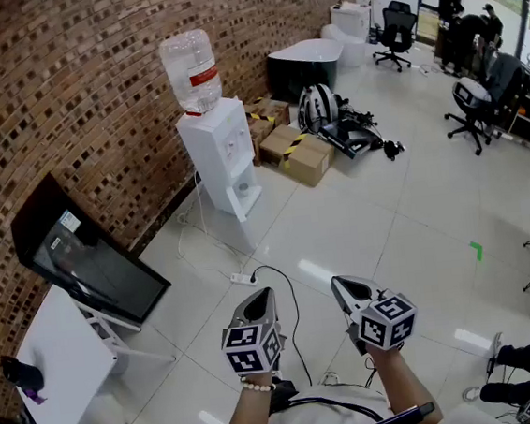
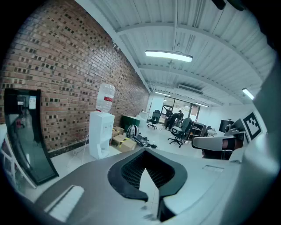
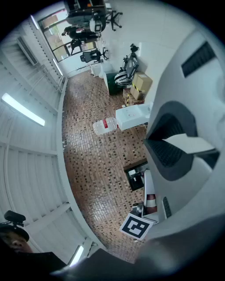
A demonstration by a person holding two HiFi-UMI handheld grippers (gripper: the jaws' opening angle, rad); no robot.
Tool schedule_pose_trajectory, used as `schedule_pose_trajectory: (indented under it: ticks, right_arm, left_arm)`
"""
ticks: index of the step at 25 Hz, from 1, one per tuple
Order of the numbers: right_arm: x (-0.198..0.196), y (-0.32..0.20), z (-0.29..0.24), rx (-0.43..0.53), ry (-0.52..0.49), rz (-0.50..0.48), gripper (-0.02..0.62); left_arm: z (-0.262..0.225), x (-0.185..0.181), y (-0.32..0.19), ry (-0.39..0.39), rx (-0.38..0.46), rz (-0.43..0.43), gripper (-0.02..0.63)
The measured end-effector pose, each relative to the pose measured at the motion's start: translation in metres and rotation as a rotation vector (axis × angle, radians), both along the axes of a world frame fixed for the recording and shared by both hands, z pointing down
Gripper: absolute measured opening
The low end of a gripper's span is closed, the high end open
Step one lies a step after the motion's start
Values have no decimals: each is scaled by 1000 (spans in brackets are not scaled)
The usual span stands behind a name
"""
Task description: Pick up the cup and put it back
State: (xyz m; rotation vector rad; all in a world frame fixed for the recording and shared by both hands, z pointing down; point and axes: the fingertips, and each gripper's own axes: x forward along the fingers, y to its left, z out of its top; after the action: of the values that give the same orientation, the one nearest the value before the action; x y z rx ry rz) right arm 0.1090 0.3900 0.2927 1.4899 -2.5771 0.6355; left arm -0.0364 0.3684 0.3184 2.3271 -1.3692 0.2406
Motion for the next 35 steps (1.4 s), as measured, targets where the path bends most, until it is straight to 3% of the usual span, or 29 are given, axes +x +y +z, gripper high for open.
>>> schedule_pose_trajectory:
  ticks: [12,18,26,35]
  right_arm:
    - [54,23,18,-22,-28,8,12]
    - [56,6,34,-36,-49,-8,12]
    - [28,-70,38,-31,-25,-80,12]
    - [8,-214,57,-66,0,-73,12]
  left_arm:
    - [20,23,26,-21,-30,-56,5]
    - [32,28,10,-41,-42,-64,5]
    - [37,37,-67,-27,-34,-44,6]
    - [55,26,-205,-32,-74,-20,5]
